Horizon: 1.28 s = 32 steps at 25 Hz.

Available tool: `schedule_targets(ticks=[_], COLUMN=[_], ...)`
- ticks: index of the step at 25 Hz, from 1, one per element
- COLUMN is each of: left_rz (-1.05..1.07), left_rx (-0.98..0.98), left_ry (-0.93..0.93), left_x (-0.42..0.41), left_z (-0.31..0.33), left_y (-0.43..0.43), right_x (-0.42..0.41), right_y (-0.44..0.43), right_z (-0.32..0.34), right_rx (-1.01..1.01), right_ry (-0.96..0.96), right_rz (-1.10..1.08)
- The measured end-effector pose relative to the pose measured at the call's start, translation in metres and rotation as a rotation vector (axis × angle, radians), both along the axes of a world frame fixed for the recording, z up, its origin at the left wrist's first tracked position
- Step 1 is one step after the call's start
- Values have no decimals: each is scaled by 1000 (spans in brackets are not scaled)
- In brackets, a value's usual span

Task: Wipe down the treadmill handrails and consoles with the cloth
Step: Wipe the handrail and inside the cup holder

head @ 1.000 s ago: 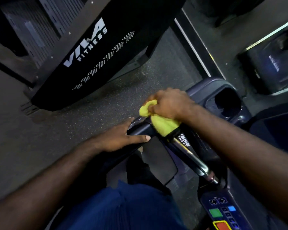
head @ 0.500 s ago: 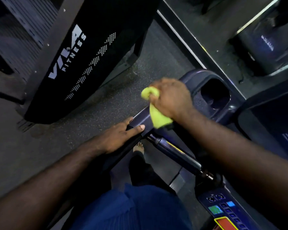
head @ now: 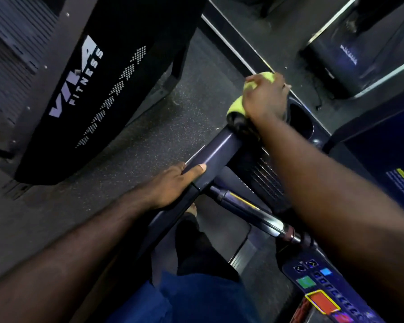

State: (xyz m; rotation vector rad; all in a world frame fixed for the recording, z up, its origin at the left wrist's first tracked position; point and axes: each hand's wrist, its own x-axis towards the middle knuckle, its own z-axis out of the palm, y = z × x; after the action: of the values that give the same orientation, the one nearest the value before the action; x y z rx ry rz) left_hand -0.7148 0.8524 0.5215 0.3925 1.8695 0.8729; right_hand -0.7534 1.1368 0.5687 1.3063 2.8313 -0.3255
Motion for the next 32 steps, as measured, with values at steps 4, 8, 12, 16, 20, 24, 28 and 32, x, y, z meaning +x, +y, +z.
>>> schedule_targets(ticks=[4, 8, 12, 16, 20, 24, 28, 32], left_rz=[72, 41, 30, 14, -33, -4, -15, -11], left_rx=[103, 162, 215, 228, 222, 242, 207, 201], left_ry=[-29, -23, -10, -11, -31, -1, 32, 23], left_x=[6, 4, 4, 2, -1, 0, -4, -5], left_z=[1, -2, -8, -1, -10, -10, -13, -21], left_y=[-2, -3, -5, -2, -3, -2, 1, -1], right_x=[-2, 25, -28, 13, 3, -26, 35, 14], right_y=[-38, -51, 24, -36, 3, 38, -43, -1], right_z=[0, -6, 17, -4, -2, 14, -8, -6], right_rx=[12, 21, -126, -22, -14, -99, 129, 119], right_ry=[26, 42, 85, 104, 76, -5, 55, -9], right_rz=[-217, -33, -334, -157, -91, -225, 159, 267])
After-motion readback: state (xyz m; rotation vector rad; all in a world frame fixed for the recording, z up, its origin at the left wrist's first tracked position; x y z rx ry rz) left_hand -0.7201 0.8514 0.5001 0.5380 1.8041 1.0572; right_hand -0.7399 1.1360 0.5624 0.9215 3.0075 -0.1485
